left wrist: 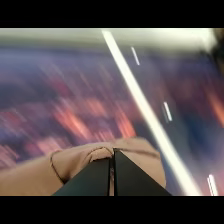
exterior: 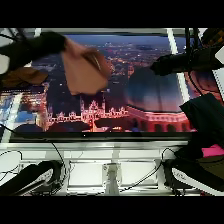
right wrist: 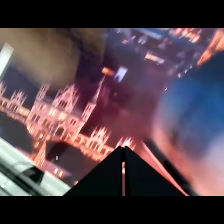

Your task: Fold the clothes and pants, and hang the long-sleeved shirts on hangers.

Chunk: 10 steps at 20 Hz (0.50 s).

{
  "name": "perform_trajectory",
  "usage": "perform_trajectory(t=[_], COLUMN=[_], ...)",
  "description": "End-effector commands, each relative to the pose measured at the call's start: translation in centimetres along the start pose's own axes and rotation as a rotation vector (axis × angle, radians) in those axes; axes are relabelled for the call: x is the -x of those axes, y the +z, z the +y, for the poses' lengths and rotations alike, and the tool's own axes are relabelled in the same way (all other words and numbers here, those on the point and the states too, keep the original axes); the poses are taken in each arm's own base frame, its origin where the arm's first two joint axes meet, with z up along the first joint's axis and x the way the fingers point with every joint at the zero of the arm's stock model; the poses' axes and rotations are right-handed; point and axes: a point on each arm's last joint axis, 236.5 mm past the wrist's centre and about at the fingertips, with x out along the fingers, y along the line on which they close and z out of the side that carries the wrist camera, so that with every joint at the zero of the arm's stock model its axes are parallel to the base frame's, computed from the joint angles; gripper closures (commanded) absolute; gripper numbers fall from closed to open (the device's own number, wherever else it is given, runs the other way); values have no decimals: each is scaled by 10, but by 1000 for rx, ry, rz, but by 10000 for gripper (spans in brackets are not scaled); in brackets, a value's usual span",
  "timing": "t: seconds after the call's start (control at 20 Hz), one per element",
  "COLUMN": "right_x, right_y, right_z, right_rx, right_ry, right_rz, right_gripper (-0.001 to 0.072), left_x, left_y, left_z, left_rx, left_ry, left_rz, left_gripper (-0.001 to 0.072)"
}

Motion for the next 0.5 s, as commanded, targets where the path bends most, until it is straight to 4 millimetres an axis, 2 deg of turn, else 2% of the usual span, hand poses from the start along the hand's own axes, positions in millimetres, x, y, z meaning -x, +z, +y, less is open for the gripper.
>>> perform_trajectory(t=[0.0, 0.1, 0.2, 0.35, 0.45], right_x=[0, 0, 0, 0, 0], right_y=[11, 11, 12, 15, 16], right_z=[-2, -1, -1, -1, 2], right_rx=[0, 0, 0, -13, -17], right_ry=[-7, -6, -6, -5, 7], right_rz=[-45, -47, -51, -63, -67], right_gripper=[703, 703, 703, 703, 703], left_x=[-13, -29, -43, -62, -67], left_y=[-101, -139, -170, -200, -220], left_z=[-59, -69, -73, -72, -68], left_rx=[-85, -84, -77, -58, -41], left_ry=[-182, -222, -245, -253, -257], left_rz=[388, 523, 621, 707, 777], left_gripper=[694, 695, 695, 696, 696])
